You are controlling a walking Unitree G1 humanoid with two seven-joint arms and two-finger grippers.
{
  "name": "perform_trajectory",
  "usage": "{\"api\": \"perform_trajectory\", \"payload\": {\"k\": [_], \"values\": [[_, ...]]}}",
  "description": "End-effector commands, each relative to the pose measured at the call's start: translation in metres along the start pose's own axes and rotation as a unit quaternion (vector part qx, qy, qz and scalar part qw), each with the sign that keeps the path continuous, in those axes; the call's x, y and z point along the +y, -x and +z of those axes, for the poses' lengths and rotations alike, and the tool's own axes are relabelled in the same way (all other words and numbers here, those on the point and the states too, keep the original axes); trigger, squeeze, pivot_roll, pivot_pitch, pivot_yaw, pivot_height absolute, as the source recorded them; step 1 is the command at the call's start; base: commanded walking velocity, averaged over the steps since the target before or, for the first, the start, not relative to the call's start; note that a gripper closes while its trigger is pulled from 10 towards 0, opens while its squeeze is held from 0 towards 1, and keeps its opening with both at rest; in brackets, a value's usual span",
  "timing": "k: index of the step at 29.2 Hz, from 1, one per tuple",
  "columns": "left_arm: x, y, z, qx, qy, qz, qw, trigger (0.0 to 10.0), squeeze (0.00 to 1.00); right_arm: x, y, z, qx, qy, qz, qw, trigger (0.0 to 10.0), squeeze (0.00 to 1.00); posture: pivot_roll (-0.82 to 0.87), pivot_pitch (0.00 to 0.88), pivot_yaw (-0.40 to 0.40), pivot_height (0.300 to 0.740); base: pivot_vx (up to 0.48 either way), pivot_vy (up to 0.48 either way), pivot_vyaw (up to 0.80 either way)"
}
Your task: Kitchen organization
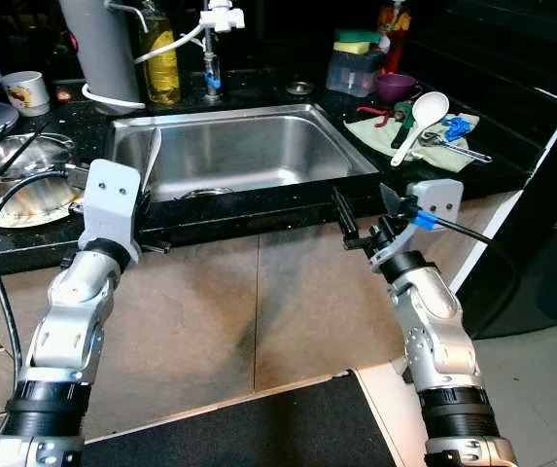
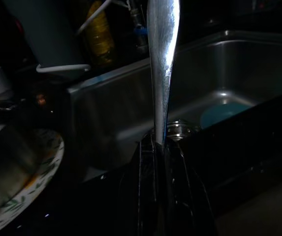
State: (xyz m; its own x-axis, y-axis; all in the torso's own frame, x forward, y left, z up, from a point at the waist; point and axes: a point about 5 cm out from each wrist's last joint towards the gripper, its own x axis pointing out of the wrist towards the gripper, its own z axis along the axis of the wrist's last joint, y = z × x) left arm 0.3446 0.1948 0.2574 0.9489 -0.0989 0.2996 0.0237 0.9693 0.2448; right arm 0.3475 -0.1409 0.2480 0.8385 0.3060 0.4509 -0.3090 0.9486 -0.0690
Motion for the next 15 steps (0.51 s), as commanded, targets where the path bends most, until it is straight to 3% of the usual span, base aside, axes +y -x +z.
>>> {"api": "perform_trajectory", "payload": {"k": [1,6,15], "values": [[-0.004,-0.002,-0.001,0.009,-0.001,-0.003,1.0,10.0,0.0,0.007,-0.002,0.002,0.001,0.013,0.013,1.0,10.0,0.0,-0.01,0.109,-0.025,0.74,0.0,0.0,0.0],[-0.014,-0.005,0.003,0.009,0.028,-0.011,1.0,10.0,0.0,0.015,-0.006,-0.004,0.013,0.022,0.014,1.0,10.0,0.0,-0.01,0.114,-0.022,0.74,0.0,0.0,0.0],[-0.011,-0.007,0.006,0.009,0.032,-0.001,0.999,10.0,0.0,0.019,-0.008,-0.006,0.018,0.017,0.018,1.0,10.0,0.0,-0.01,0.112,-0.027,0.74,0.333,0.0,0.0]]}}
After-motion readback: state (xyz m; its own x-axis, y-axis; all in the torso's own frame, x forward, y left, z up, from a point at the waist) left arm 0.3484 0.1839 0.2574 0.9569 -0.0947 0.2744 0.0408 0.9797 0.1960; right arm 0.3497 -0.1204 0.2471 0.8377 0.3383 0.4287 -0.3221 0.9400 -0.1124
